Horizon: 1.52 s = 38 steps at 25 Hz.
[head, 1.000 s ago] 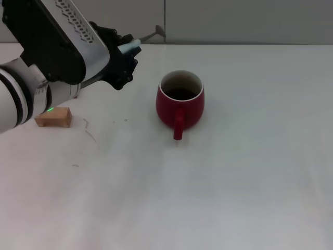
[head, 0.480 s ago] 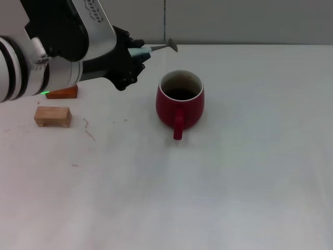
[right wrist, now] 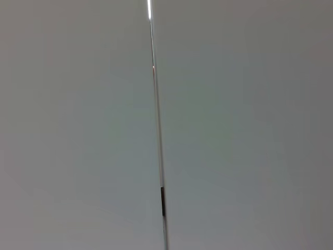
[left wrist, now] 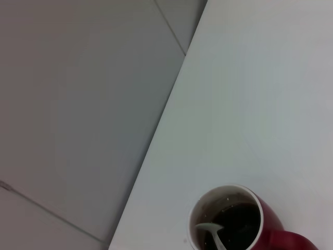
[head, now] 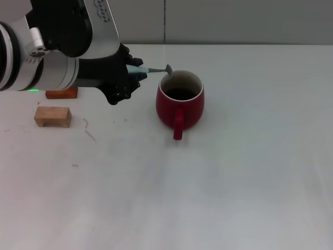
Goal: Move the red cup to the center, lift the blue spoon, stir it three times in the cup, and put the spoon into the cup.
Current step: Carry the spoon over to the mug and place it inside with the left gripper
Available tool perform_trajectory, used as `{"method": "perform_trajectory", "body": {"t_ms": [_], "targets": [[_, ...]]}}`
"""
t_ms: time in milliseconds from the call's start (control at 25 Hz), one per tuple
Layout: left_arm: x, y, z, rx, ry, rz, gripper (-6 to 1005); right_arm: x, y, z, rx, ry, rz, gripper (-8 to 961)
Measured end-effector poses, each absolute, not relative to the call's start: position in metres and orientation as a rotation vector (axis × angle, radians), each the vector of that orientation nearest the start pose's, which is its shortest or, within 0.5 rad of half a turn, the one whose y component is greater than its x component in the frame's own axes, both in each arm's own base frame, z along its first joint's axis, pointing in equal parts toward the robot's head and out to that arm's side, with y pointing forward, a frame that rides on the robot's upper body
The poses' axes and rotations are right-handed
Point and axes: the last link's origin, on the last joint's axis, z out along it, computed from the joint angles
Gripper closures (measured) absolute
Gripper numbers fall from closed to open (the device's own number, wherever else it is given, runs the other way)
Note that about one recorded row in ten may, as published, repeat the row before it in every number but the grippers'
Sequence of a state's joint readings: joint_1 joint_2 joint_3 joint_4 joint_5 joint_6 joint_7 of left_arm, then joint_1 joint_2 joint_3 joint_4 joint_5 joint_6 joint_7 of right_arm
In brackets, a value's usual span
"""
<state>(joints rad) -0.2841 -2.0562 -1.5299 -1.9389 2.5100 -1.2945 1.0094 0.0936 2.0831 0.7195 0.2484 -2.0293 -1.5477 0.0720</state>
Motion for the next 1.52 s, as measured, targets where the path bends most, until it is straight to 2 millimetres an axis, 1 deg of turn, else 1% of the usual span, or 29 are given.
{"method": "perform_trajectory", "body": {"t_ms": [240, 600, 680, 880, 1040, 1080, 1200, 1360, 1400, 1520], "targets": [[-0.112, 0.316, 0.029, -2.542, 0.139, 0.236, 819, 0.371, 0.208, 0.021, -1.232, 0.497, 0.720, 128], [-0.121, 0.334, 0.009, -2.607, 0.109, 0.296, 819, 0.371, 0.208, 0.021, -1.232, 0.493, 0.722, 127], [-0.121, 0.336, 0.007, -2.612, 0.112, 0.301, 819, 0.371, 0.208, 0.021, -1.232, 0.493, 0.721, 127], [-0.116, 0.347, 0.000, -2.617, 0.128, 0.300, 820, 0.371, 0.208, 0.021, -1.232, 0.493, 0.720, 127], [-0.116, 0.351, -0.003, -2.625, 0.125, 0.308, 820, 0.371, 0.207, 0.021, -1.232, 0.490, 0.722, 127], [-0.118, 0.357, -0.009, -2.637, 0.114, 0.322, 820, 0.371, 0.207, 0.021, -1.232, 0.491, 0.721, 127], [-0.119, 0.363, -0.015, -2.643, 0.115, 0.332, 820, 0.372, 0.205, 0.021, -1.229, 0.495, 0.716, 128], [-0.117, 0.368, -0.020, -2.644, 0.125, 0.327, 820, 0.373, 0.204, 0.021, -1.229, 0.499, 0.713, 128], [-0.114, 0.370, -0.025, -2.646, 0.138, 0.321, 820, 0.373, 0.204, 0.021, -1.229, 0.499, 0.712, 128], [-0.111, 0.370, -0.031, -2.653, 0.162, 0.324, 820, 0.373, 0.204, 0.021, -1.231, 0.500, 0.712, 127]]}}
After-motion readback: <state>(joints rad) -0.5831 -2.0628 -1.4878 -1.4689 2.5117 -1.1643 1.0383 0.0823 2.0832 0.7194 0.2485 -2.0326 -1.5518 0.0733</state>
